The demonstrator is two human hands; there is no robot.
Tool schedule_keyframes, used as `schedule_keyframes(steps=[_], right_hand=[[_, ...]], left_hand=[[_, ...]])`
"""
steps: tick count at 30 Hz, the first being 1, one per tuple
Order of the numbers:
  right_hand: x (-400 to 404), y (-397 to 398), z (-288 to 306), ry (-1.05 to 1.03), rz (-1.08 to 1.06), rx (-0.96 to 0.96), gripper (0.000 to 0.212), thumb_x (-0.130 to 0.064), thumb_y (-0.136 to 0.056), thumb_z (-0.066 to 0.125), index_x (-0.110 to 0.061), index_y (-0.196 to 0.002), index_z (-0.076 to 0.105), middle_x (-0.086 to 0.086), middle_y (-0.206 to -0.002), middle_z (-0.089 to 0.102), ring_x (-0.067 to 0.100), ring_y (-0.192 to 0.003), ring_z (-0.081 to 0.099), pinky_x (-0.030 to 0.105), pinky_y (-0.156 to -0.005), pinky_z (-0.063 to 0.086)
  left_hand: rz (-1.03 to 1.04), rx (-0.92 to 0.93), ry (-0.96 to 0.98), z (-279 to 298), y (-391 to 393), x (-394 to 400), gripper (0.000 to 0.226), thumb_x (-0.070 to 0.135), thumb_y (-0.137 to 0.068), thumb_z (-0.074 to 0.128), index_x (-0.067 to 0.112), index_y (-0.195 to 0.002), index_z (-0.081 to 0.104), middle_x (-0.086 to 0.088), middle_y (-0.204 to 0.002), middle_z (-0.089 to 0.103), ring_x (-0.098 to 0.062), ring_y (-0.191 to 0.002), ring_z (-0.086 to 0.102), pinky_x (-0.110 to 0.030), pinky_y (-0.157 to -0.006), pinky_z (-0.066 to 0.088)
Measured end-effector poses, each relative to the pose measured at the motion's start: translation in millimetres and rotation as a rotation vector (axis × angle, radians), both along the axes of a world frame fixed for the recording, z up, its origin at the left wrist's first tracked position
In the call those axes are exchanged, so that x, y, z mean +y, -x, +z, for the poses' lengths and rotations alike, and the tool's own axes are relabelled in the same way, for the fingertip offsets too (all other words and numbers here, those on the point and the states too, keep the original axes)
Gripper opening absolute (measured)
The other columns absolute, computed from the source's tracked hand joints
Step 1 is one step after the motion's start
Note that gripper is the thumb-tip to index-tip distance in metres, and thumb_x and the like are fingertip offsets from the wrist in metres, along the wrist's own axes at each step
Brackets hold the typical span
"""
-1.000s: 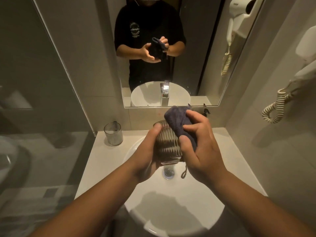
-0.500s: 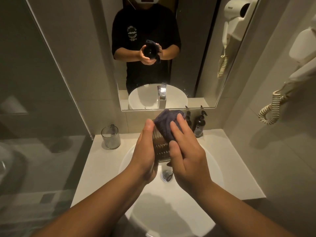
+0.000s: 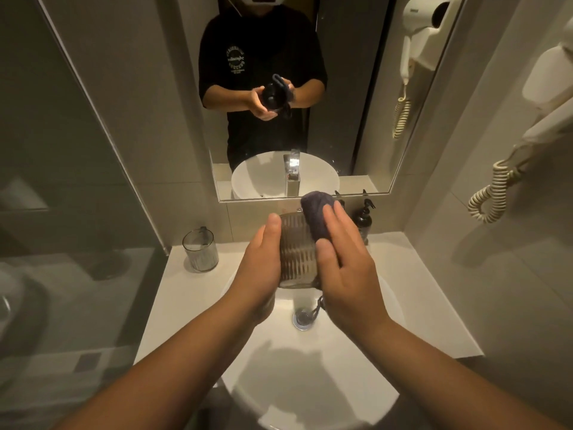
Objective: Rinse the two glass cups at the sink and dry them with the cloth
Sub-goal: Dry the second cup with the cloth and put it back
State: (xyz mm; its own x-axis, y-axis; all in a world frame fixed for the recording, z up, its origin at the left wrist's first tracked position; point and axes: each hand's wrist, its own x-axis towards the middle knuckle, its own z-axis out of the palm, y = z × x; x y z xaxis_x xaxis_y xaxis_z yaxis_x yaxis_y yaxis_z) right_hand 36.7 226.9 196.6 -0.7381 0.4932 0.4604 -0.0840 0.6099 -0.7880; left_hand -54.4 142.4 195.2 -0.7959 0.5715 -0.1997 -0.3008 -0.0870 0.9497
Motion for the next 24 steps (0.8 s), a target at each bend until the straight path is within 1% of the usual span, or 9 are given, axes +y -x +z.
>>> schedule_keyframes(steps=[3,6,8,11,14,16,19,21,24], right_hand=[[-1.2,-0.3,-10.5,-0.353,-0.004,0.046,0.051,-0.027,-0.098,0.038,-0.012,-0.146,0.035,0.009,-0.158,0.022,0.021,-0.147,0.023,0.031,-0.117,0.029],[-2.9,-2.0,-13.0,-0.434,-0.02,0.078,0.05,-0.024,-0.098,0.039,-0.004,-0.144,0.039,0.016,-0.156,0.025,0.028,-0.146,0.026,0.04,-0.116,0.032],[-2.9,-4.2,-10.9,-0.298,0.009,0.11,0.052,-0.024,-0.098,0.039,-0.005,-0.146,0.031,0.009,-0.157,0.025,0.018,-0.147,0.025,0.028,-0.117,0.027],[-1.6,-8.4,-2.8,0.091,0.026,0.093,0.048,-0.025,-0.098,0.04,-0.026,-0.145,0.031,-0.001,-0.155,0.035,-0.002,-0.14,0.029,0.008,-0.109,0.026],[1.6,-8.5,4.2,0.526,0.124,0.074,0.037,-0.027,-0.104,0.034,-0.043,-0.135,0.045,-0.004,-0.13,0.059,0.004,-0.118,0.055,0.023,-0.095,0.052],[4.2,-7.3,5.6,0.635,0.134,0.083,0.038,-0.028,-0.105,0.033,-0.04,-0.136,0.05,-0.004,-0.121,0.064,0.012,-0.114,0.06,0.041,-0.095,0.054],[8.2,-6.4,7.4,0.494,0.058,0.084,0.041,-0.035,-0.097,0.036,-0.051,-0.134,0.046,-0.008,-0.132,0.058,0.012,-0.123,0.054,0.048,-0.103,0.047],[12.0,-4.8,8.9,0.269,0.0,0.044,0.049,-0.034,-0.096,0.033,-0.038,-0.144,0.036,-0.009,-0.152,0.038,0.002,-0.139,0.033,0.034,-0.115,0.032],[15.0,-0.7,7.4,-0.012,-0.031,0.032,0.053,-0.028,-0.099,0.034,-0.018,-0.15,0.029,-0.009,-0.159,0.014,-0.002,-0.145,0.011,0.008,-0.113,0.018]], left_hand=[[-0.021,-0.039,-0.033,0.5,-2.9,-0.6,0.057,0.061,-0.102,0.024,0.027,-0.125,0.064,-0.001,-0.112,0.077,-0.014,-0.102,0.074,-0.035,-0.087,0.056],[-0.016,-0.083,-0.063,5.4,-5.5,1.4,0.06,0.063,-0.101,0.024,0.027,-0.122,0.068,0.002,-0.108,0.078,-0.013,-0.102,0.074,-0.031,-0.081,0.055],[0.003,-0.111,-0.073,6.9,-7.0,3.6,0.06,0.062,-0.1,0.027,0.024,-0.116,0.07,-0.002,-0.103,0.079,-0.016,-0.095,0.076,-0.031,-0.075,0.058],[-0.017,-0.166,-0.061,7.3,-8.4,4.6,0.068,0.067,-0.098,0.027,0.017,-0.113,0.071,-0.011,-0.1,0.079,-0.024,-0.089,0.077,-0.038,-0.074,0.06],[-0.053,-0.195,-0.088,9.4,-5.5,3.0,0.078,0.072,-0.096,0.023,0.012,-0.118,0.069,-0.016,-0.105,0.076,-0.031,-0.094,0.075,-0.046,-0.085,0.058],[-0.078,-0.188,-0.097,12.5,-2.7,3.9,0.08,0.072,-0.096,0.021,0.013,-0.12,0.068,-0.016,-0.109,0.075,-0.03,-0.097,0.074,-0.046,-0.086,0.057],[-0.036,-0.125,-0.048,18.2,-1.2,8.9,0.075,0.072,-0.096,0.021,0.019,-0.121,0.068,-0.011,-0.115,0.075,-0.027,-0.104,0.073,-0.048,-0.091,0.057],[0.048,-0.056,0.018,21.4,-2.0,12.6,0.065,0.067,-0.099,0.023,0.023,-0.115,0.069,-0.006,-0.113,0.075,-0.026,-0.106,0.071,-0.052,-0.095,0.056],[0.104,-0.027,0.004,22.6,-7.0,14.8,0.06,0.063,-0.101,0.023,0.025,-0.11,0.069,-0.004,-0.108,0.076,-0.024,-0.105,0.072,-0.05,-0.092,0.058]])
